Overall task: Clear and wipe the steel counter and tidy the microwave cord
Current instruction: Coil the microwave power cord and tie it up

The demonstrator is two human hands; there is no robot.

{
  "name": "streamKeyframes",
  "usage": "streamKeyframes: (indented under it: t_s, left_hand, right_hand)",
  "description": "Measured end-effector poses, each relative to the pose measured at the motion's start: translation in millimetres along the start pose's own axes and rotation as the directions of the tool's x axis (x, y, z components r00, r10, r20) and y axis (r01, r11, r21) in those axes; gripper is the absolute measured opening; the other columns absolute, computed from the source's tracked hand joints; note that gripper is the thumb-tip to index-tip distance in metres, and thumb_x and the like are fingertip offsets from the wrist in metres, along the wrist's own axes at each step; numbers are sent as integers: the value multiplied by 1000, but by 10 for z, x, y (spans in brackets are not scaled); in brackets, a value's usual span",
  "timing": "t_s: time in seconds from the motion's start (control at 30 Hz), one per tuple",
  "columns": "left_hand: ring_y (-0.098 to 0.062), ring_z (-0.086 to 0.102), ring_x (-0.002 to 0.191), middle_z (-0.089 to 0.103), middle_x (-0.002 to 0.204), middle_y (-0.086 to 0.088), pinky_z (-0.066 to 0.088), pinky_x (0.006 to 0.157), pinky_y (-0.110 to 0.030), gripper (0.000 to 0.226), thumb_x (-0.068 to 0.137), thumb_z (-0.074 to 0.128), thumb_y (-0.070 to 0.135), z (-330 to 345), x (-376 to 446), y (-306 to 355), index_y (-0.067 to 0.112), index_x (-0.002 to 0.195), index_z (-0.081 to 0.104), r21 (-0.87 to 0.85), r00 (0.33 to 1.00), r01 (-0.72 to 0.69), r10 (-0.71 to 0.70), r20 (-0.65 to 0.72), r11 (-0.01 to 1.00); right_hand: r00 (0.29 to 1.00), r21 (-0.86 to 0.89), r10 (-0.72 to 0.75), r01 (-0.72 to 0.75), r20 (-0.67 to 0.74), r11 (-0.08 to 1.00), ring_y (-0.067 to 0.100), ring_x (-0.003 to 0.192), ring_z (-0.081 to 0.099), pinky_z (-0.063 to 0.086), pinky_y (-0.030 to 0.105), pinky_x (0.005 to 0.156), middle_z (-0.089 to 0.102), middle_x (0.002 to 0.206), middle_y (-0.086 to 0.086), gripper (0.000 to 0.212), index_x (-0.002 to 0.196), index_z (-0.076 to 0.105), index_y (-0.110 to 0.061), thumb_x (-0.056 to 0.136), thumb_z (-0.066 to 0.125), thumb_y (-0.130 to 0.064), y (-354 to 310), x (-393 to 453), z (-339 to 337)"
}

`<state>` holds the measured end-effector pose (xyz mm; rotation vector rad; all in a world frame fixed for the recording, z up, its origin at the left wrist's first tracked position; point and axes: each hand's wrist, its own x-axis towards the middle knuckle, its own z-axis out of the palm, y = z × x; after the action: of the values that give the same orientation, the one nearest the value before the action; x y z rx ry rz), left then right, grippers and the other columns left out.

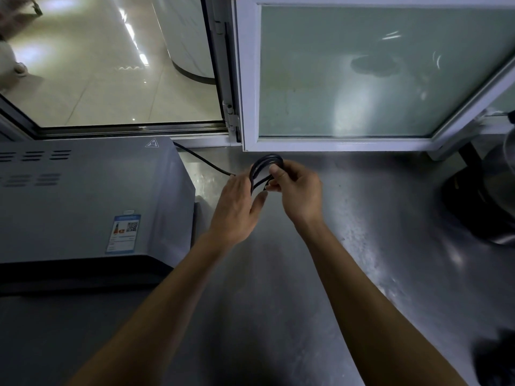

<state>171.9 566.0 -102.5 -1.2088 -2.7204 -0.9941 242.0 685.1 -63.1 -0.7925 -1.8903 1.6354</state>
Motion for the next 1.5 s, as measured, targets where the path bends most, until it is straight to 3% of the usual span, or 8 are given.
streamKeyframes:
  t_s: [0.07, 0.23, 0.5, 0.73, 0.93, 1.03, 1.23, 1.5]
  left_hand:
    - [-26, 54, 106, 59, 112, -14, 49, 97, -49, 53, 97, 49, 46, 27, 26, -29, 1, 124, 50, 74, 1000, -16, 17, -11, 997]
    - [-27, 57, 102, 61, 107, -13, 43, 98, -38, 54, 99, 41, 51, 95, 86, -135, 4, 123, 52, 133, 999, -17, 12, 41, 991]
    - [-26, 59, 83, 62, 91, -11, 39, 72, -30, 23, 102, 45, 20, 15, 110, -111, 4, 109, 59, -72, 1000, -8, 10, 30, 997]
    - [-17, 63, 81, 66, 89, 0, 39, 65, -14, 15, 103, 47, 17, -155, 133, -172, 9, 103, 59, -127, 996, 43, -32, 87, 991]
    - [-18, 67, 82, 68, 85, 4, 53, 81, -41, 17, 104, 45, 22, -404, 141, -191, 11, 101, 57, -206, 973, 99, -51, 227, 973]
    - [-16, 67, 84, 68, 86, 4, 53, 80, -39, 17, 104, 44, 24, -508, 122, -157, 14, 101, 57, -248, 961, 135, -67, 267, 959]
    - [6, 57, 64, 66, 86, 7, 37, 55, -12, 20, 105, 42, 28, -787, 195, -120, 14, 101, 56, -222, 950, 148, -76, 303, 964]
    - [-15, 57, 66, 65, 80, 0, 47, 64, -35, 21, 105, 40, 28, -1029, 248, -175, 17, 91, 52, -185, 962, 123, -71, 263, 975]
  right_hand:
    - [1000, 30, 29, -29, 0, 999, 23, 68, 72, 59, 51, 76, 73, 76, 5, 13, 99, 75, -13, 94, 65, -18, 19, 16, 12]
    - [998, 106, 60, -59, -5, 993, 30, 71, 70, 59, 53, 76, 70, 74, 12, 13, 93, 75, -8, 94, 65, -17, 43, -9, 36]
    - [988, 282, 144, -155, 59, 947, 28, 69, 70, 60, 49, 80, 69, 73, 12, 16, 95, 69, 5, 95, 63, -10, -9, 27, 101]
    - [993, 130, 61, -74, 99, 989, 17, 63, 67, 61, 37, 67, 69, 78, 11, 14, 104, 67, 0, 96, 63, -12, -110, 56, 121]
    - [983, -42, -100, 108, 152, 993, 20, 60, 62, 54, 31, 56, 70, 83, 12, 21, 115, 66, -12, 102, 55, -23, -277, 68, 113]
    - [989, -65, -108, 115, 101, 991, 20, 56, 62, 53, 31, 52, 69, 77, 11, 17, 106, 66, -10, 102, 52, -21, -346, 48, 152]
    - [993, -1, -113, 113, 41, 994, 22, 56, 62, 56, 35, 55, 69, 79, 12, 17, 104, 65, -10, 103, 51, -19, -515, 34, 197]
    - [990, -9, -142, 142, -14, 990, 21, 54, 57, 55, 40, 55, 68, 80, 13, 20, 103, 67, -7, 103, 52, -19, -716, 50, 391]
